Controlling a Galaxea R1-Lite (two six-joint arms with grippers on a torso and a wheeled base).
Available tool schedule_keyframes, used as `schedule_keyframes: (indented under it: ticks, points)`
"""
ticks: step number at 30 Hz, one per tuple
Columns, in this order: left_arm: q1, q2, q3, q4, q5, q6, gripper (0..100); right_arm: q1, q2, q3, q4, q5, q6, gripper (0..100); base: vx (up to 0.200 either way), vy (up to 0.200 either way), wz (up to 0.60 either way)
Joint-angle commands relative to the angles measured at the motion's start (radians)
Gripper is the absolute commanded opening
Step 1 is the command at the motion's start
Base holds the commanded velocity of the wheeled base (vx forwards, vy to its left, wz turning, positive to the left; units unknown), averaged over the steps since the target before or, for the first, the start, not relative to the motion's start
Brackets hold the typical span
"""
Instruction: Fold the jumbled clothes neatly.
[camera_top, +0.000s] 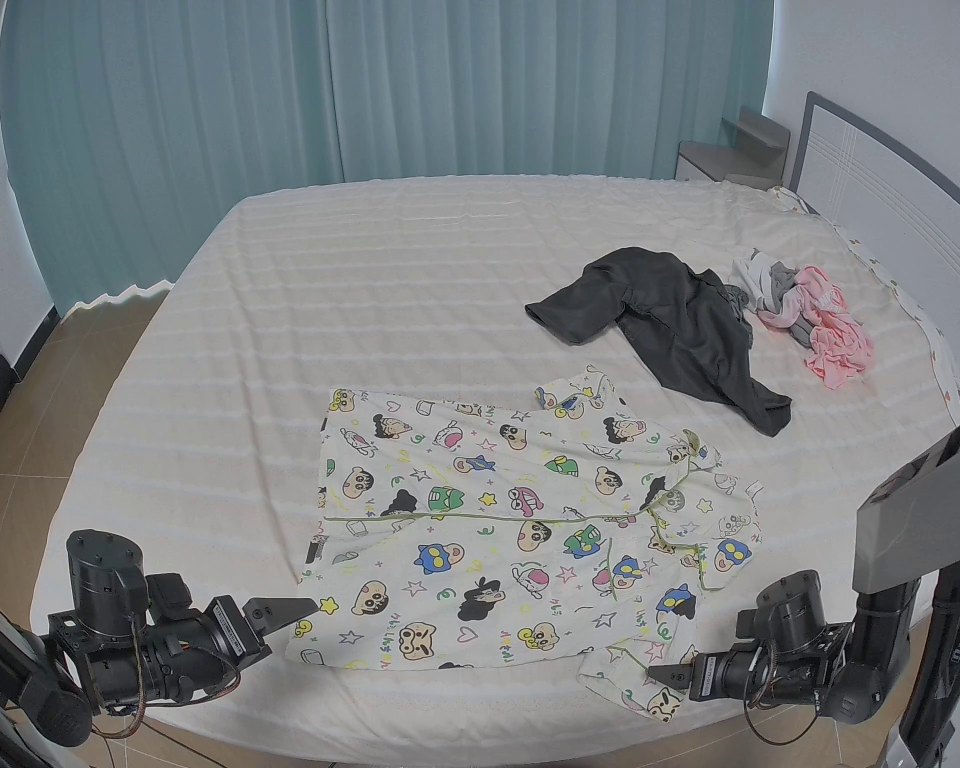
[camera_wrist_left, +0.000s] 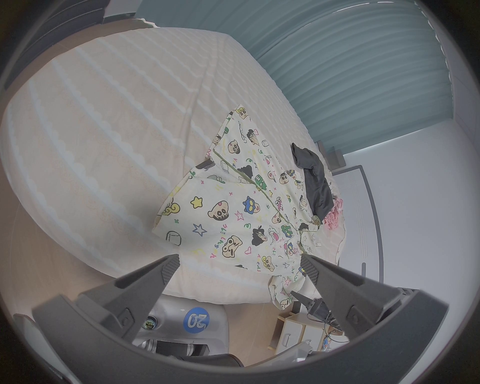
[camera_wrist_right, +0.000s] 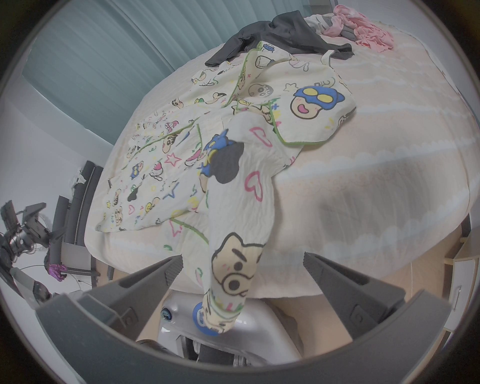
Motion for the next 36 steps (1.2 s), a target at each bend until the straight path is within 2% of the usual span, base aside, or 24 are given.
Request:
schedule_keyframes:
  ticks: [1,9,15,18,21,24,27,31,36]
  points:
    - [0.0,-0.003,-0.001,-0.001,0.002,0.001,100,0.016,0.092,-0.047,-0.012,-0.023,-0.001,0,0.0,0.0,0.0]
    - [0.002,-0.003,-0.001,-0.001,0.002,0.001,100,0.019,0.102,-0.041,-0.015,-0.043,-0.001,0,0.0,0.0,0.0]
    - [0.002,-0.003,-0.001,-0.001,0.004,0.001,100,-0.001,-0.002,0.037,-0.044,-0.047,0.009,0,0.0,0.0,0.0]
    - [0.002,-0.006,0.0,-0.002,0.004,0.002,100,-0.076,-0.108,0.037,-0.015,-0.043,0.006,0,0.0,0.0,0.0]
    - [0.002,-0.008,0.0,-0.002,0.004,0.002,100,-0.105,-0.191,0.037,0.059,-0.035,-0.001,0,0.0,0.0,0.0]
    - [0.002,-0.006,-0.001,-0.002,0.004,0.002,100,-0.11,-0.295,0.037,0.197,-0.016,-0.001,0,0.0,0.0,0.0]
    - [0.002,-0.006,-0.001,-0.002,0.004,0.002,100,-0.11,-0.361,0.037,0.255,-0.004,-0.002,0,0.0,0.0,0.0]
    - [0.002,-0.006,0.0,-0.004,0.004,0.004,100,-0.125,-0.488,0.035,0.361,-0.007,-0.079,0,0.0,0.0,0.0]
    - [0.002,-0.006,-0.001,-0.004,0.004,0.004,100,-0.127,-0.554,-0.003,0.421,-0.009,-0.114,0,0.0,0.0,0.0]
